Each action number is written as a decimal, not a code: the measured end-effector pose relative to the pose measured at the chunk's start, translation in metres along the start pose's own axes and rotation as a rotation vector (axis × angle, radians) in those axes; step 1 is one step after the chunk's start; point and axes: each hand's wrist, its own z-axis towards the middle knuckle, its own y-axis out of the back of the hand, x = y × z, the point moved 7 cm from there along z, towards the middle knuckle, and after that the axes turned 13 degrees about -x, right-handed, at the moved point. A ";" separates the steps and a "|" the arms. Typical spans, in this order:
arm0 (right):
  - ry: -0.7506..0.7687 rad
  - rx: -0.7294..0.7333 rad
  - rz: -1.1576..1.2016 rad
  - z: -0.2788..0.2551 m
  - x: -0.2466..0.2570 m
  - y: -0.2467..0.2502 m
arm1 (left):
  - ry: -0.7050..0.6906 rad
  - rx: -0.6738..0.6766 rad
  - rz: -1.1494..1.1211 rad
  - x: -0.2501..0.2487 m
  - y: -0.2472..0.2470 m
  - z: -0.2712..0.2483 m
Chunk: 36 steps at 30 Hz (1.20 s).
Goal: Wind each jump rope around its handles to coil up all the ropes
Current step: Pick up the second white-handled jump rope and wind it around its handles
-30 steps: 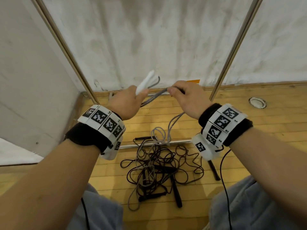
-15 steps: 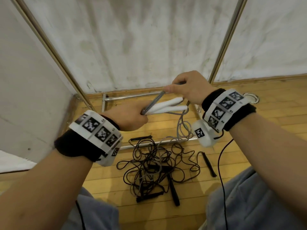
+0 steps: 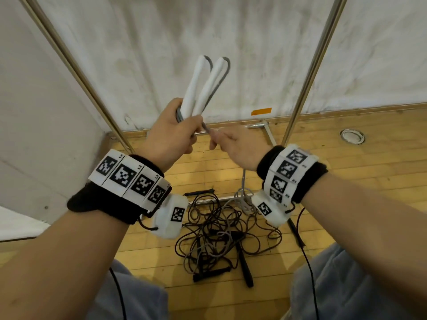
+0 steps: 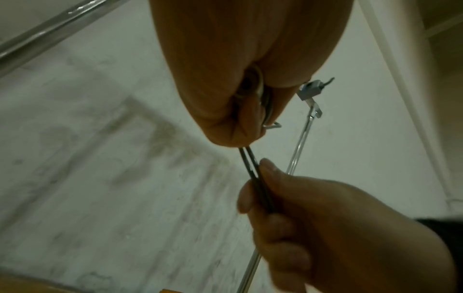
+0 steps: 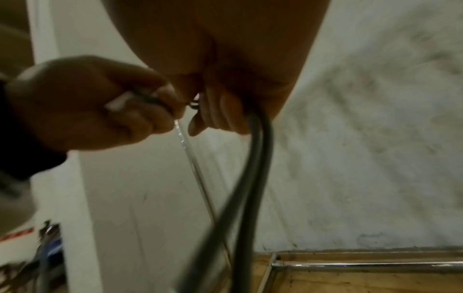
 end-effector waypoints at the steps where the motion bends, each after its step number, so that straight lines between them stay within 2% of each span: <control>1: 0.020 0.028 -0.033 -0.003 0.004 -0.008 | 0.011 -0.036 0.006 0.002 0.003 0.002; 3: 0.033 0.067 -0.088 -0.006 0.006 -0.017 | -0.039 -0.068 0.172 0.006 0.006 0.006; 7: 0.032 0.104 -0.130 -0.008 0.006 -0.017 | -0.224 -0.043 0.602 0.010 0.004 0.006; 10: 0.063 0.093 -0.118 -0.012 0.014 -0.015 | -0.283 -0.062 0.769 0.014 0.000 0.006; 15: 0.014 0.154 0.039 -0.020 0.019 -0.016 | -0.381 -0.060 0.888 0.018 -0.013 0.002; 19: 0.017 0.183 0.072 -0.023 0.019 -0.020 | -0.347 -0.055 0.940 0.026 -0.013 0.005; 24: 0.115 0.070 -0.010 -0.016 0.022 -0.016 | -0.339 -0.066 0.982 0.030 -0.011 0.007; 27: 0.156 0.035 -0.137 -0.013 0.020 -0.011 | -0.341 -0.057 1.066 0.032 -0.011 0.007; 31: 0.200 -0.081 -0.246 0.003 0.016 0.013 | -0.422 0.032 1.087 0.031 -0.021 0.002; 34: 0.149 -0.176 -0.260 0.013 0.010 0.035 | -0.408 0.120 1.086 0.026 -0.025 0.001; 36: 0.122 -0.179 -0.204 0.017 0.009 0.042 | -0.392 0.182 1.084 0.023 -0.026 -0.001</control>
